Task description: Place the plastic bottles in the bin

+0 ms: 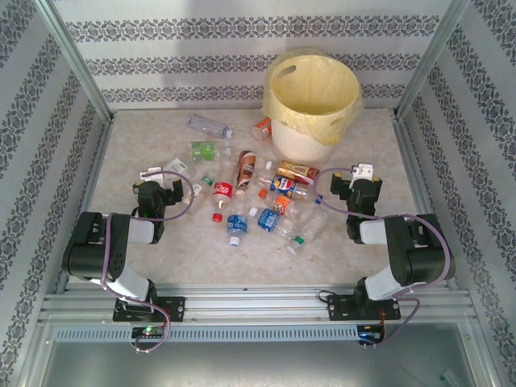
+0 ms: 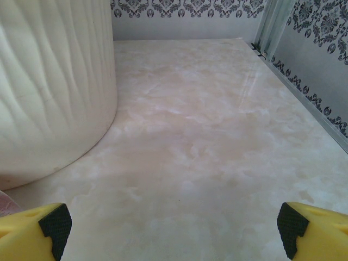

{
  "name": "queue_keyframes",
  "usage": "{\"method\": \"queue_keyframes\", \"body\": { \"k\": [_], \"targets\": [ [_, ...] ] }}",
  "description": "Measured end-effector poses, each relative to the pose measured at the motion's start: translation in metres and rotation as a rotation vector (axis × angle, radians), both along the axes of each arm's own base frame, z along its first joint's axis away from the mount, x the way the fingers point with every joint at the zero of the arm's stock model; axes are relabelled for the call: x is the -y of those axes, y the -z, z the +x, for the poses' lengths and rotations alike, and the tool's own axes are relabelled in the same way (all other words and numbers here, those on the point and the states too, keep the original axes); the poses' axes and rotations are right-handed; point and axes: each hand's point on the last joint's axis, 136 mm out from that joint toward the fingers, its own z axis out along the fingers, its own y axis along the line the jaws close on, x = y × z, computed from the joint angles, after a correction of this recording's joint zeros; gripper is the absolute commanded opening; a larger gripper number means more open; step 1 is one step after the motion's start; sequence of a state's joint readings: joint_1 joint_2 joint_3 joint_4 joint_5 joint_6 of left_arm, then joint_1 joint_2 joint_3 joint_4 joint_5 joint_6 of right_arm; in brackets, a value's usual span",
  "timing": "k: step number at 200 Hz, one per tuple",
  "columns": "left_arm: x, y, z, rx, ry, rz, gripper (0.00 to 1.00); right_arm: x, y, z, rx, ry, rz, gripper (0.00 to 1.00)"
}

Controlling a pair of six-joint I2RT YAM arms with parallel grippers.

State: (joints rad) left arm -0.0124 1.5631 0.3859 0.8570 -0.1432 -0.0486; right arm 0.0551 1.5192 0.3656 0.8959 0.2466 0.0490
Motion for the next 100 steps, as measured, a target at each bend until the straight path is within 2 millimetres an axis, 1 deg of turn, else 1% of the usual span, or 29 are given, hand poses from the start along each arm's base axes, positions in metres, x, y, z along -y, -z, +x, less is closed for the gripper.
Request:
{"method": "queue_keyframes", "body": {
  "k": [87,100],
  "targets": [
    [0.0008,0.0011,-0.0005,-0.014,0.005,-0.001,1.00,-0.0001,0.0000,-0.0001,0.000,0.000,0.000,0.98],
    [0.0013,-0.0030,-0.0011,-0.037,0.008,-0.001,1.00,-0.0013,-0.0027,-0.0004,0.003,-0.008,0.001,0.98]
  ]
}}
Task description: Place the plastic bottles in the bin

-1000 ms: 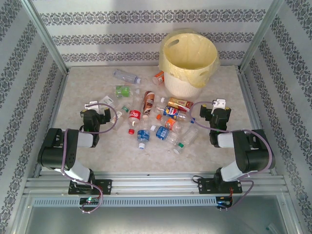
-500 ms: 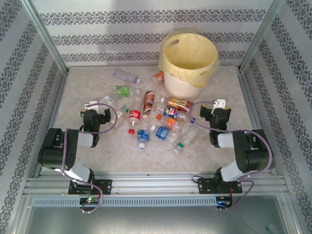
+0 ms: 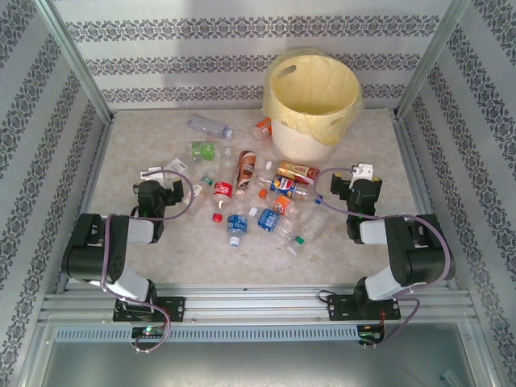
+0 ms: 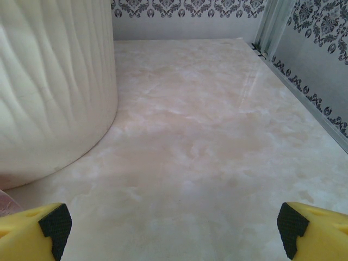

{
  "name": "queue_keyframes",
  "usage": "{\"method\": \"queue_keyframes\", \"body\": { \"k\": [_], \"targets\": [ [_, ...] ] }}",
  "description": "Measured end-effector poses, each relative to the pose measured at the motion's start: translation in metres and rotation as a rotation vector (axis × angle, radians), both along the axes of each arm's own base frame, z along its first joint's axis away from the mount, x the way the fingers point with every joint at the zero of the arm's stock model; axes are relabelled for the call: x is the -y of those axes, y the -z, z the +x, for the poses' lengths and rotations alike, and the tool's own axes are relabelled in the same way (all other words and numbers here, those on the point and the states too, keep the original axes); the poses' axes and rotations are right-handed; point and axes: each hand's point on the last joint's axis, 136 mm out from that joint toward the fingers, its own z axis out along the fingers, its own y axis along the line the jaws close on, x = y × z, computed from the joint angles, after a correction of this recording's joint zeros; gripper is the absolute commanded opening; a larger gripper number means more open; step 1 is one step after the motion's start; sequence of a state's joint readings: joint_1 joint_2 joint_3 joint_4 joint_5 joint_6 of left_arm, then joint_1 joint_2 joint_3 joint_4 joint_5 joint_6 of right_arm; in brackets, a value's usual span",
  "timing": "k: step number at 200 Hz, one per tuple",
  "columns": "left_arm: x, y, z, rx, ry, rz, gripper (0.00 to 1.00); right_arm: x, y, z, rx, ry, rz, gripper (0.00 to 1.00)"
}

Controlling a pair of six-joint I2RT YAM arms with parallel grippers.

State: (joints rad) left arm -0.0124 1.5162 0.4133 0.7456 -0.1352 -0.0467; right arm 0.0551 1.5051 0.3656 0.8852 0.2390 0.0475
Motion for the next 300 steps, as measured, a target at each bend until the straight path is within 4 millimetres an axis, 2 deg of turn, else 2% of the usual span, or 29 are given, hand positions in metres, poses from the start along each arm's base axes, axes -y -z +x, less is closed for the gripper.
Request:
{"method": "queue_keyframes", "body": {
  "k": [15,32,51,77,100,122,145,166,193,246,300],
  "targets": [
    [0.000,-0.020,0.003,0.013,0.001,0.003,1.00,-0.002,-0.008,-0.001,0.011,-0.012,-0.001,0.98],
    [0.000,-0.053,0.003,0.079,0.000,0.001,1.00,-0.006,-0.021,-0.003,0.000,-0.027,-0.004,0.98],
    [-0.003,-0.081,-0.002,0.125,-0.023,-0.015,0.99,-0.008,-0.052,0.001,0.019,-0.024,0.021,0.98],
    [-0.008,-0.101,-0.005,0.122,-0.084,-0.086,1.00,-0.009,-0.094,-0.003,0.053,0.007,0.132,0.98],
    [-0.011,-0.113,-0.007,0.107,-0.156,-0.193,0.99,-0.011,-0.104,-0.017,0.003,0.059,0.294,0.98],
    [-0.013,-0.113,-0.012,0.056,-0.239,-0.313,0.99,-0.023,-0.092,-0.038,-0.123,0.100,0.470,0.98],
    [-0.008,-0.101,-0.020,0.001,-0.286,-0.423,1.00,-0.052,-0.065,-0.064,-0.303,0.108,0.610,0.98],
    [0.001,-0.087,-0.025,-0.046,-0.291,-0.515,1.00,-0.077,-0.038,-0.089,-0.464,0.136,0.660,0.98],
    [0.010,-0.074,-0.029,-0.080,-0.287,-0.595,0.99,-0.096,-0.008,-0.113,-0.612,0.200,0.674,0.98],
    [0.015,-0.063,-0.033,-0.113,-0.296,-0.636,1.00,-0.125,0.040,-0.141,-0.804,0.299,0.645,0.98],
    [0.016,-0.051,-0.032,-0.148,-0.307,-0.640,1.00,-0.122,0.060,-0.143,-0.823,0.395,0.629,0.87]
  ]
}}
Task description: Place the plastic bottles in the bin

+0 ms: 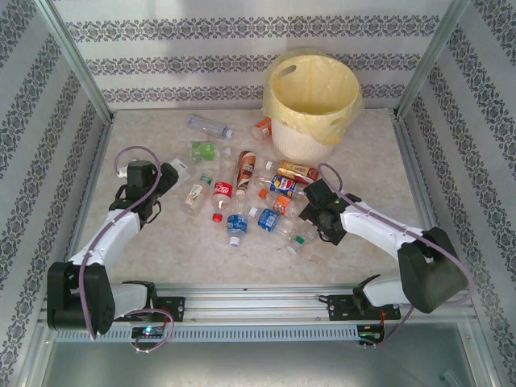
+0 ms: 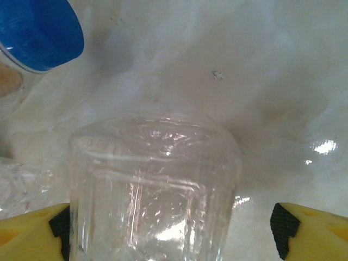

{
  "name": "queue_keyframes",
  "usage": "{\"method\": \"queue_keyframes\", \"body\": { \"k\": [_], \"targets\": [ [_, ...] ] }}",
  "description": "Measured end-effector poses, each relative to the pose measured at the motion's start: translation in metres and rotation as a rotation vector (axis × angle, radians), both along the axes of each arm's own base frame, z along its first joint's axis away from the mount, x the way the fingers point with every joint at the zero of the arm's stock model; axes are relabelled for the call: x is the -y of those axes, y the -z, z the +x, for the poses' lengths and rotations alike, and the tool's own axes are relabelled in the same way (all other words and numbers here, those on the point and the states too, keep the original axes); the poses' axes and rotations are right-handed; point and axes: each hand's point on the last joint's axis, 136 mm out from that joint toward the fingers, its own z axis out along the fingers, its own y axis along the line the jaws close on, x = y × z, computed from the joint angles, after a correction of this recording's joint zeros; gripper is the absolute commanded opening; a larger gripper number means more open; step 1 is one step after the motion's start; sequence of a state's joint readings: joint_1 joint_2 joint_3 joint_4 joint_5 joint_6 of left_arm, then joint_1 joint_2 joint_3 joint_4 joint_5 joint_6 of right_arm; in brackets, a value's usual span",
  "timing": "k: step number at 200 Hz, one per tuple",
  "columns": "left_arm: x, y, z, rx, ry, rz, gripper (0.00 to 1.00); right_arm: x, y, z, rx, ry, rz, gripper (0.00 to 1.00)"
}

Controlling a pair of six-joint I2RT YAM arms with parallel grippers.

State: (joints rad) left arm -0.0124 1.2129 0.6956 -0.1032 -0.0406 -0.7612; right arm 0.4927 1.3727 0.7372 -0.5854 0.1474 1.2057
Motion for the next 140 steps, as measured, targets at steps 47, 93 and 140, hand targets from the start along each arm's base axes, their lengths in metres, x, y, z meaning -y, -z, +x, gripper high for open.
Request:
{"method": "queue_keyframes", "body": {
  "k": [47,93,140],
  "targets": [
    [0.003,0.010,0.000,-0.028,0.002,-0.021,1.00,0.009,0.009,0.007,0.037,0.056,0.001,0.72],
    [0.001,0.009,0.004,-0.049,-0.015,-0.020,1.00,0.022,0.009,0.008,0.099,0.089,-0.013,0.53],
    [-0.008,0.002,0.006,-0.035,-0.072,-0.005,0.99,0.033,0.004,0.001,0.171,0.096,-0.019,0.42]
  ]
}}
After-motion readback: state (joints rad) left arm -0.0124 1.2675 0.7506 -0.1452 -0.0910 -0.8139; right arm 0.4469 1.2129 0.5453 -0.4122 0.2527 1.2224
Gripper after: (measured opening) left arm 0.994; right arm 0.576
